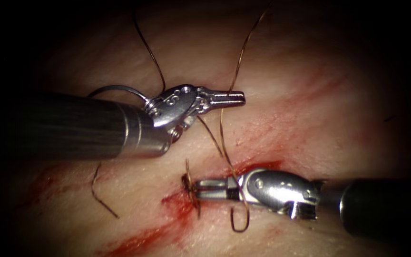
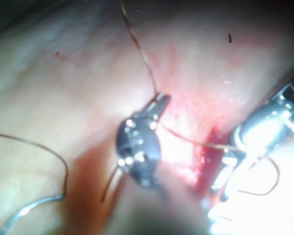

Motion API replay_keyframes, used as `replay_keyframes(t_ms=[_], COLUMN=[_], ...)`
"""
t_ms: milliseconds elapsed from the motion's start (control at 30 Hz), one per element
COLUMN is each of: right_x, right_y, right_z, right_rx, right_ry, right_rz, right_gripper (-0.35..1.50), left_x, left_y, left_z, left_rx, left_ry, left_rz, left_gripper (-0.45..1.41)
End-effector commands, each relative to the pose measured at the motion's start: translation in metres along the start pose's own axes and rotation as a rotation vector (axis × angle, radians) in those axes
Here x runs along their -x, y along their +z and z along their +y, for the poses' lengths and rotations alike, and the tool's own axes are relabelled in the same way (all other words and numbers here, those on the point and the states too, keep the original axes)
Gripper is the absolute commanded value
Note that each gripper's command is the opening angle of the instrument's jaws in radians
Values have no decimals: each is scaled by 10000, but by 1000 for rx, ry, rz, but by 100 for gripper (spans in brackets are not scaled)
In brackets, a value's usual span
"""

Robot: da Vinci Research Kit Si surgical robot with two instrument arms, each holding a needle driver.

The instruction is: Wound Closure

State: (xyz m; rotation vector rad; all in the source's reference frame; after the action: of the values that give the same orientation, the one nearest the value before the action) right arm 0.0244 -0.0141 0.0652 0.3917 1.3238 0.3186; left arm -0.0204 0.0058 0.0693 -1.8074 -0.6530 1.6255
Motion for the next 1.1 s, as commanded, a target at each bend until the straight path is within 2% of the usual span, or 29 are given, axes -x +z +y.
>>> replay_keyframes(t_ms=[33,200,300,400,433,533,700,900,1100], right_x=[8,7,4,-3,-4,-4,-2,-3,-7], right_y=[8,5,4,2,2,3,4,5,0], right_z=[-3,0,1,4,4,4,0,-2,0], right_rx=[1,23,35,69,86,139,170,256,274], right_ry=[9,27,39,65,72,85,136,150,181], right_rz=[23,104,189,324,346,360,431,437,468], right_gripper=[-35,-35,-35,-35,-35,-35,-35,-35,-35], left_x=[8,18,27,35,37,40,42,54,59], left_y=[4,1,0,0,0,-6,-14,-22,-30], left_z=[-3,0,3,6,7,13,18,40,59], left_rx=[-3,-16,-15,-22,-25,-37,-47,-75,-101], left_ry=[-7,61,74,99,105,118,135,162,216], left_rz=[6,24,51,52,58,83,120,146,152], left_gripper=[-45,-45,-45,-45,-45,-45,-45,-45,-45])
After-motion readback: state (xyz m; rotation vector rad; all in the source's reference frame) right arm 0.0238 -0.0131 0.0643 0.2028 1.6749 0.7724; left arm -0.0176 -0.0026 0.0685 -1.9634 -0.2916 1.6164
